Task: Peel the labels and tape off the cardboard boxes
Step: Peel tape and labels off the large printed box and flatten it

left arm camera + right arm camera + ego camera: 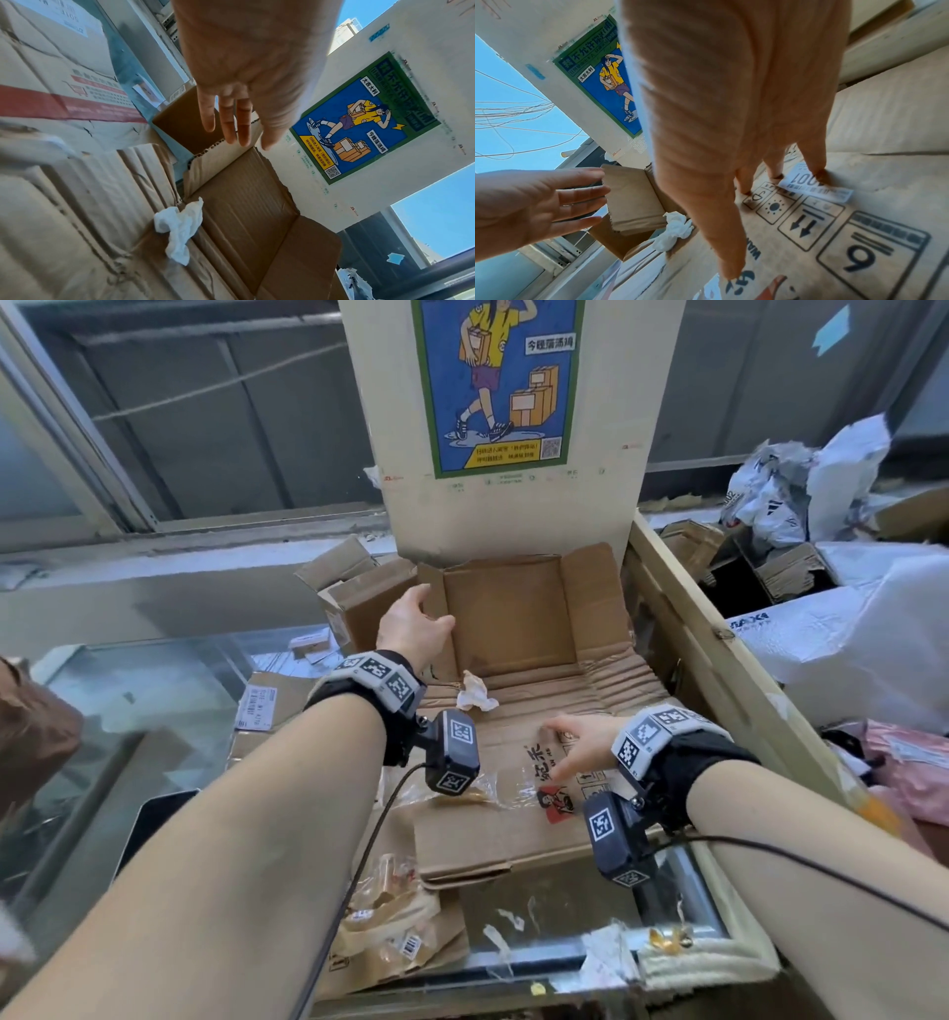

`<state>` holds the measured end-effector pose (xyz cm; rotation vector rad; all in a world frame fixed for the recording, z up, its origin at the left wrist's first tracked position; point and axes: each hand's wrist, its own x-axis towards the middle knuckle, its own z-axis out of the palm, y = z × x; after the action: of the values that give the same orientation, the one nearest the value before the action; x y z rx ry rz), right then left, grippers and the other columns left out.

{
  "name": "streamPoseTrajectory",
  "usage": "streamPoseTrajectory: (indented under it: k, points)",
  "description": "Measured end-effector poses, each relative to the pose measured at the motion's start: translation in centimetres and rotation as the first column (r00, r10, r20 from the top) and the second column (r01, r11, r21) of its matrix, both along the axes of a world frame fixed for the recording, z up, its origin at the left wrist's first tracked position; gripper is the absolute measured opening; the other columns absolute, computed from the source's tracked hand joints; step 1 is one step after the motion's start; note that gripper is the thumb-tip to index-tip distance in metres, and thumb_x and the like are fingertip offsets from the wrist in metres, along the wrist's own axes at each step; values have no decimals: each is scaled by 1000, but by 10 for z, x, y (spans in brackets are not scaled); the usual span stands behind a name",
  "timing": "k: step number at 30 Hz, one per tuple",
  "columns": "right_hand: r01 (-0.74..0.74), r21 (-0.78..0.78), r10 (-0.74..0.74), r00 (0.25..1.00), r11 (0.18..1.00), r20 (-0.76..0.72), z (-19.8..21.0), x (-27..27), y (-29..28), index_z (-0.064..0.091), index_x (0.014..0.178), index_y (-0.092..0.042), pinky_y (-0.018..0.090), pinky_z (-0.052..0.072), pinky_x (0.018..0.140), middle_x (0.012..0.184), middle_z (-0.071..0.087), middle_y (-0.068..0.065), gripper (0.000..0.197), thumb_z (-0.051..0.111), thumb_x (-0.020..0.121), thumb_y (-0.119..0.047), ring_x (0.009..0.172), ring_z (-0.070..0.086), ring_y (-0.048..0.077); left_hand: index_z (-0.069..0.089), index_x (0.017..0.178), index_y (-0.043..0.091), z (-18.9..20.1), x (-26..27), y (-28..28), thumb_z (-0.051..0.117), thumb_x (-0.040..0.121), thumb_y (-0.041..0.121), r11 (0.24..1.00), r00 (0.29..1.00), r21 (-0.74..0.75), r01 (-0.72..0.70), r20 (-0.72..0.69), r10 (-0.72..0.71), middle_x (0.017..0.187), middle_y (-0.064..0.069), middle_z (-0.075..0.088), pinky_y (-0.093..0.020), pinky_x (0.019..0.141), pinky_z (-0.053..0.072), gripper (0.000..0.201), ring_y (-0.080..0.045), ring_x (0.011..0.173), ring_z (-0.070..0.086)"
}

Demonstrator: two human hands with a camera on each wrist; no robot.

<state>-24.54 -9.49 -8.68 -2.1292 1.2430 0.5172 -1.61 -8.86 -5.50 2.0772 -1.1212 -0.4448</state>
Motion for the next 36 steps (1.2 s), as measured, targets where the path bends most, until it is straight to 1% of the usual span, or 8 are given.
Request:
streamPoseTrajectory:
  k: [6, 9, 13, 19, 21, 24, 31, 36]
  points:
    - [-45, 12, 45, 998, 999, -39, 0, 2, -5, 28, 148, -25, 32, 35, 107, 154, 30, 2, 75, 67, 85, -36, 134, 39, 22, 41, 137, 16, -3, -8, -16, 70, 85, 25, 975, 961, 13, -222, 169, 217, 144, -13, 26, -39, 106, 35, 61, -30, 134, 27]
    - [-54, 3, 54, 998, 999, -44, 5, 4, -12, 31, 147, -22, 31, 39, 102, 148, 40, 1, 70, 65, 87, -35, 130, 43, 21, 26, 146, 12, -5, -1, -24, 67, 87, 14, 966, 966, 40, -256, 48, 254, 149, -13, 31, -39, 107, 35, 71, -30, 136, 32]
    - [-49, 8, 49, 998, 999, -49, 8, 4, -20, 30, 148, -19, 29, 44, 89, 147, 40, 2, 68, 62, 90, -34, 128, 45, 21, 29, 149, 17, -13, 6, -29, 50, 90, 0, 980, 972, 38, -193, -131, 196, 138, -12, 51, -38, 103, 44, 65, -29, 126, 50]
    - [-60, 24, 62, 993, 998, -100, 11, 6, -33, 24, 150, -15, 34, 30, 112, 152, 34, 3, 73, 59, 91, -40, 138, 35, 20, 63, 121, 16, -11, 26, -10, 44, 79, -9, 998, 999, 57, -18, -40, 20, 110, -11, 67, -36, 90, 53, 53, -28, 104, 62]
    - [-23, 29, 25, 996, 999, -91, 10, 8, -35, 25, 150, -16, 35, 30, 113, 153, 34, 2, 75, 62, 89, -40, 138, 35, 20, 71, 95, 22, -12, 33, 2, 43, 76, -14, 996, 997, 59, 73, -24, -71, 90, -4, 68, -31, 75, 56, 50, -22, 88, 62]
    - [55, 47, -52, 998, 997, -47, 6, 7, -39, 29, 148, -19, 34, 32, 112, 151, 36, -1, 74, 64, 87, -39, 136, 39, 19, 59, 63, 21, -11, 35, 18, 43, 73, -16, 986, 986, 86, 141, 82, -148, 66, 2, 56, -24, 57, 41, 42, -19, 71, 53]
    - [220, 79, -224, 973, 972, 57, 0, 0, -32, 28, 148, -16, 35, 33, 112, 150, 39, 2, 77, 70, 85, -30, 135, 40, 21, 60, 71, 22, -18, 28, 57, 49, 77, -13, 967, 924, 91, 238, 284, -254, 71, -2, 63, -32, 65, 47, 38, -24, 76, 58]
    - [273, -260, -272, 961, 926, 41, 10, -17, -38, 48, 134, -10, 38, 39, 104, 133, 54, 15, 43, 54, 94, -25, 121, 51, 31, 59, 67, 23, -17, 24, 65, 48, 78, -13, 972, 937, 91, 217, 259, -233, 69, -2, 61, -33, 67, 47, 39, -25, 77, 59]
